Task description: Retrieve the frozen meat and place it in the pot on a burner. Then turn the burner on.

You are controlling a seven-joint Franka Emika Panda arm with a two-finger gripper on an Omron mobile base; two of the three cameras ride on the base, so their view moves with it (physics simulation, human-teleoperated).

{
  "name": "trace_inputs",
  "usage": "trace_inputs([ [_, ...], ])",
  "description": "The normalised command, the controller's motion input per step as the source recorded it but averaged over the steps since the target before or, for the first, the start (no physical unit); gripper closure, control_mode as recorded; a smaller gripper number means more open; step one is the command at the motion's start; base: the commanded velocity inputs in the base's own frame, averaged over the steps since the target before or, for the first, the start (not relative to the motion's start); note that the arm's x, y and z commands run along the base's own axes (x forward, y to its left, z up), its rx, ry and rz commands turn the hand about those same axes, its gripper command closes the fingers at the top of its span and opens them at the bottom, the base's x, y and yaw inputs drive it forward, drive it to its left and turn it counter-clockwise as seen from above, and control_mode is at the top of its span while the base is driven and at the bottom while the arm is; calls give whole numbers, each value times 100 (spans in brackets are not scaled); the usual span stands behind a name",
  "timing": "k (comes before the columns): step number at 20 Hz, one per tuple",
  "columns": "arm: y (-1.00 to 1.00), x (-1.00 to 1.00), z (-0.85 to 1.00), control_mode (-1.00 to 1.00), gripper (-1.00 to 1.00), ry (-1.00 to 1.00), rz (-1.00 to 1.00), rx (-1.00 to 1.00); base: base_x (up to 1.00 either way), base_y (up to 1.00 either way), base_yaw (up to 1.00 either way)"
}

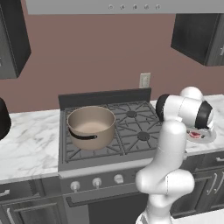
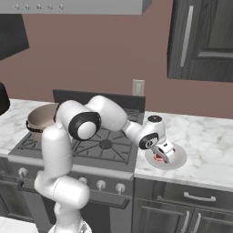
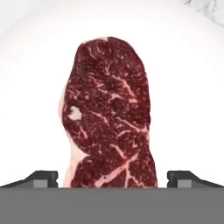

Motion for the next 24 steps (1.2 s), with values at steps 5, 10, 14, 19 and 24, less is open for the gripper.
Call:
trace_inputs([
  [5,0,0,-5,-100,100,0,0,2,0,0,0],
  [10,0,0,-1,-100,100,-5,0,1,0,0,0],
  [14,0,0,-2,-100,100,-3,0,2,0,0,0],
  [19,0,0,14,-100,100,0,1,-1,0,0,0],
  [24,23,1,49,-100,100,0,1,-7,0,0,0],
])
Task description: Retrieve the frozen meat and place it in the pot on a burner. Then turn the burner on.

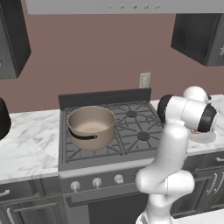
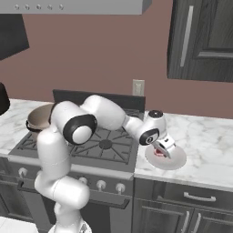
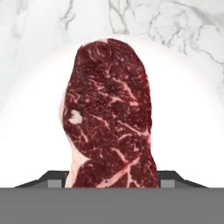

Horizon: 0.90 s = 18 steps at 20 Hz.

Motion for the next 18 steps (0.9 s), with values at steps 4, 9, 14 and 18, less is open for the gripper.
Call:
trace_inputs([
  [4,40,0,43,-100,100,-4,6,-13,0,0,0],
  [9,37,0,64,-100,100,-6,4,-1,0,0,0],
  [14,37,-1,95,-100,100,-12,6,1,0,0,0],
  [18,41,0,76,-100,100,-4,9,3,0,0,0],
])
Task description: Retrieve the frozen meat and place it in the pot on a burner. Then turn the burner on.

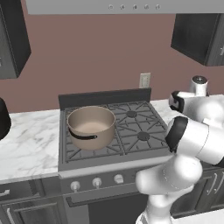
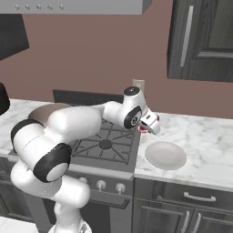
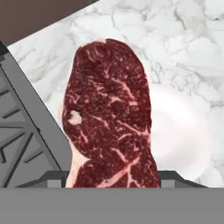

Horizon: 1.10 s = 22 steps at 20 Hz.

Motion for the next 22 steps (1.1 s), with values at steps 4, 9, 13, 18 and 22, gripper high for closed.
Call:
trace_inputs([
  [4,44,0,37,-100,100,0,11,5,0,0,0],
  [9,56,-2,13,-100,100,11,23,5,0,0,0],
  [13,39,-19,6,-100,100,5,13,2,0,0,0],
  [18,10,-8,0,-100,100,1,4,0,0,0,0],
  [22,3,0,0,-100,100,0,0,0,0,0,0],
])
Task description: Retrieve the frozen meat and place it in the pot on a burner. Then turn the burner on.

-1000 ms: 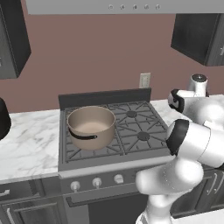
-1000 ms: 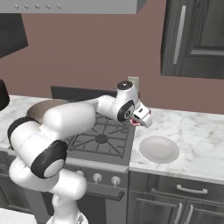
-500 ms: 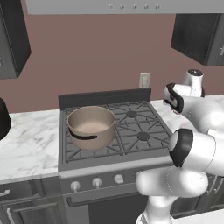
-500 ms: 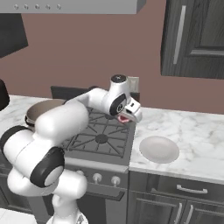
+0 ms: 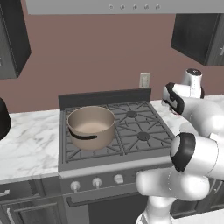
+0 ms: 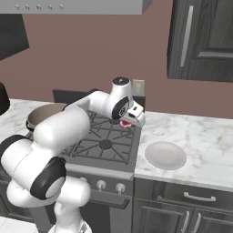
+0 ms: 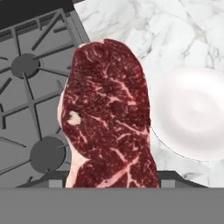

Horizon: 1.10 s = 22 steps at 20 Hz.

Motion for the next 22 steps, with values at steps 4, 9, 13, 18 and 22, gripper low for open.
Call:
trace_inputs([
  [4,27,0,0,-100,100,-1,0,0,0,0,0],
  [9,45,0,0,-100,100,0,0,0,0,0,0],
  [13,60,-2,4,-100,100,0,0,0,0,0,0],
  [18,56,-1,1,-100,100,0,0,0,0,0,0],
  [22,44,0,21,-100,100,0,0,0,0,0,0],
])
